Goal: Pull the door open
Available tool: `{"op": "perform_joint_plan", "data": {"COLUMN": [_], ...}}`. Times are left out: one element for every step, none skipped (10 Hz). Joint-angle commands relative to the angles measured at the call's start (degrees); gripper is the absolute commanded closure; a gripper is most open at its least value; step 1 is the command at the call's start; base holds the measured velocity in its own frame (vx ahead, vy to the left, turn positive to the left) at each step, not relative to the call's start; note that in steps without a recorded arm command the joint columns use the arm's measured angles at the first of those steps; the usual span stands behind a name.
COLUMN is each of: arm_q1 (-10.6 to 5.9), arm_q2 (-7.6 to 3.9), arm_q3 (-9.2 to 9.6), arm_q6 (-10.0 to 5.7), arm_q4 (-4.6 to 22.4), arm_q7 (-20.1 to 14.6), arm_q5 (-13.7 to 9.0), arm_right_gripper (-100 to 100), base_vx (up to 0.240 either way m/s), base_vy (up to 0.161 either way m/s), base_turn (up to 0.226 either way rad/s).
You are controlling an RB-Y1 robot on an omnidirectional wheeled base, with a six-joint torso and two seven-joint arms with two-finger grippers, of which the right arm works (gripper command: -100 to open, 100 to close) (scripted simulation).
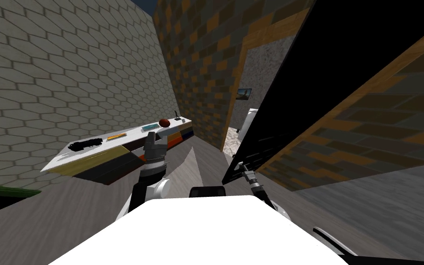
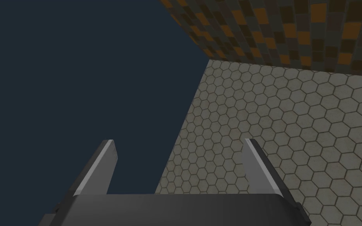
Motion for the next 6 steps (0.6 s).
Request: {"op": "perform_joint_plan", "data": {"arm_q1": [0.15,0.38,0.49,0.60,0.81,0.90], "arm_q2": [0.50,0.27,0.17,0.06,-0.14,-0.22], "arm_q3": [1.65,2.44,2.83,3.22,3.91,4.22], "arm_q6": [-1.50,-2.31,-2.71,-3.11,-3.82,-4.13], "arm_q4": [1.24,1.38,1.45,1.52,1.65,1.70], "arm_q7": [-1.04,-1.57,-1.83,-2.08,-2.55,-2.75], "arm_q5": [0.86,1.24,1.42,1.60,1.93,2.07], "arm_right_gripper": [-100,-100,-100,-100,-100,-100], "base_vx": [-0.169,-0.174,-0.153,-0.144,-0.151,-0.129], "base_vy": [-0.104,-0.076,-0.088,-0.099,-0.081,-0.065], "base_turn": [0.093,0.129,0.063,0.053,0.117,0.077]}}
